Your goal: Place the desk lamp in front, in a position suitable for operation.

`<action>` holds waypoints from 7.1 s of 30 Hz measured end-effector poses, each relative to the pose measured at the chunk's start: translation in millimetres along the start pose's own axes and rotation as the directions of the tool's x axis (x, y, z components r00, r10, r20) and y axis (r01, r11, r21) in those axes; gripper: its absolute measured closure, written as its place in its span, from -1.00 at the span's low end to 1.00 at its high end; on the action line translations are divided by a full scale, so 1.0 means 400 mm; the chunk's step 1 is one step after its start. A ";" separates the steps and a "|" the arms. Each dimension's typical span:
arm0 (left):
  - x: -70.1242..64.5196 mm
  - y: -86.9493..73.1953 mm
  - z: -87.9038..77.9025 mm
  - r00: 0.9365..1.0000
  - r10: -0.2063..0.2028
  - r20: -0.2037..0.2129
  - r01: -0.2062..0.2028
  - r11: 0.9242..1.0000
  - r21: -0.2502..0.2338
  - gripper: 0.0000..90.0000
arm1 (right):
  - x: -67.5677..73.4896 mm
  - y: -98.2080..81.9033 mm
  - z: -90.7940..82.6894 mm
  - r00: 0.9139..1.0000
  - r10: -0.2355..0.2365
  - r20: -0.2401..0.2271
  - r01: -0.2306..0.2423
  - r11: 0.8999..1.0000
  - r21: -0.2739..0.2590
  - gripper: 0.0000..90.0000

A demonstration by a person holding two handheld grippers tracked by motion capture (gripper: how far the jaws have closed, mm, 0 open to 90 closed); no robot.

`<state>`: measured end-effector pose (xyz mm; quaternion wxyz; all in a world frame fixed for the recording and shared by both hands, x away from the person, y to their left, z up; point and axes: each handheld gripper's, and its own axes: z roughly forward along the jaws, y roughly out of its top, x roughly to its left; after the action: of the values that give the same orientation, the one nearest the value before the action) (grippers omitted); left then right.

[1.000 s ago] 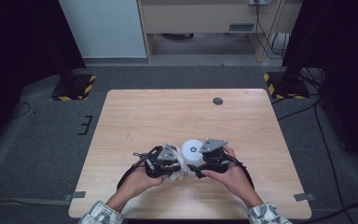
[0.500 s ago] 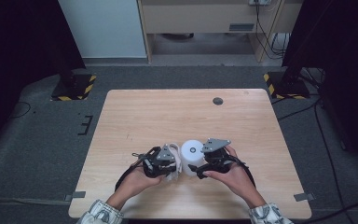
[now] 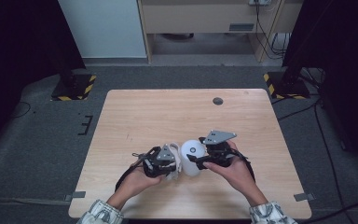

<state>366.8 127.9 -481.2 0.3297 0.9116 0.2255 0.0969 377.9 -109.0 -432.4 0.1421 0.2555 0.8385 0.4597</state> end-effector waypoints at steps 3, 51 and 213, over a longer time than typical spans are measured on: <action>0.002 -0.003 0.004 1.000 -0.007 0.007 0.007 1.000 -0.003 0.73 | -0.019 0.001 0.017 0.999 0.045 -0.009 -0.045 0.999 -0.015 -0.48; -0.103 0.045 0.033 0.991 0.053 0.121 -0.049 0.998 -0.041 0.74 | -0.039 -0.011 0.026 0.991 0.122 -0.052 -0.124 0.992 -0.037 -0.40; -0.120 0.063 0.009 0.994 0.009 0.107 0.011 0.984 -0.179 0.79 | -0.045 -0.010 0.017 0.991 0.121 -0.052 -0.122 0.992 -0.018 -0.39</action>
<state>334.5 86.0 -469.1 0.4219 0.8821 0.1983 0.0675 394.7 -116.1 -439.5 0.0951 0.2928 0.8198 0.4829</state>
